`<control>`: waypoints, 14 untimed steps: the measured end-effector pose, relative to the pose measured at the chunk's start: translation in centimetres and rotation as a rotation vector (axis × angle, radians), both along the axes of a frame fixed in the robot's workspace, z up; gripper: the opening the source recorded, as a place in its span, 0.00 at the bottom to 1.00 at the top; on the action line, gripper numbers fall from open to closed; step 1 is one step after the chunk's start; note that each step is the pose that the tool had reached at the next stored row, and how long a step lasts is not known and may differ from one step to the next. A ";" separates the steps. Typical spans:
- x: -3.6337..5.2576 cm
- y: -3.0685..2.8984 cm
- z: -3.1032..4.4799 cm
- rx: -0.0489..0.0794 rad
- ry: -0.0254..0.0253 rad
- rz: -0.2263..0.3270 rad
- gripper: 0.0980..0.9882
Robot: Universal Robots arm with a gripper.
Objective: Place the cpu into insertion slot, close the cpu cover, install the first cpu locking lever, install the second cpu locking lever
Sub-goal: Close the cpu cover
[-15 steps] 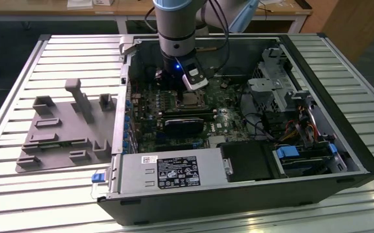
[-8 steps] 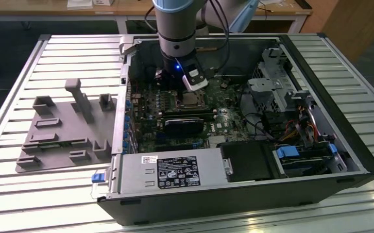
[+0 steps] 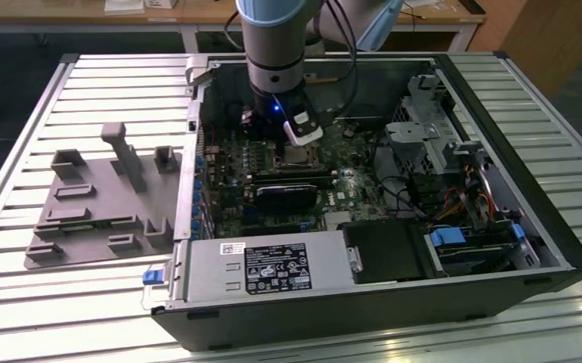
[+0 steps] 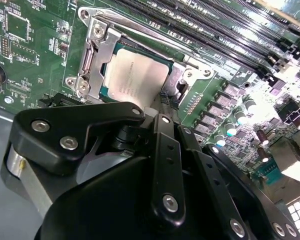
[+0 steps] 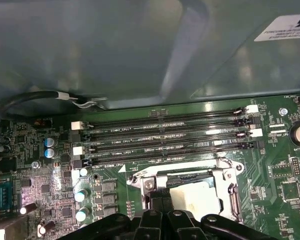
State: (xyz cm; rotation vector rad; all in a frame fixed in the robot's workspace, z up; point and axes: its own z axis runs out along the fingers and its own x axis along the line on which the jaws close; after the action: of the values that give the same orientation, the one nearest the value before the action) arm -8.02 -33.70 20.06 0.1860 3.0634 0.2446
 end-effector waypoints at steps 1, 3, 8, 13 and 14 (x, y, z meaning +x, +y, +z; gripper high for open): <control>-0.01 -0.06 -0.03 0.001 -0.0002 0.000 0.00; -0.04 -0.18 -0.04 0.002 -0.0001 0.000 0.00; -0.08 -0.31 -0.07 0.002 -0.0001 0.000 0.00; -0.09 -0.46 -0.20 0.004 0.0000 0.000 0.00; -0.09 -0.48 -0.23 0.004 0.0000 0.000 0.00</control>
State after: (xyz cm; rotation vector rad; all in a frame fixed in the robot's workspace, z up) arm -8.10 -34.18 19.83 0.1862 3.0631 0.2511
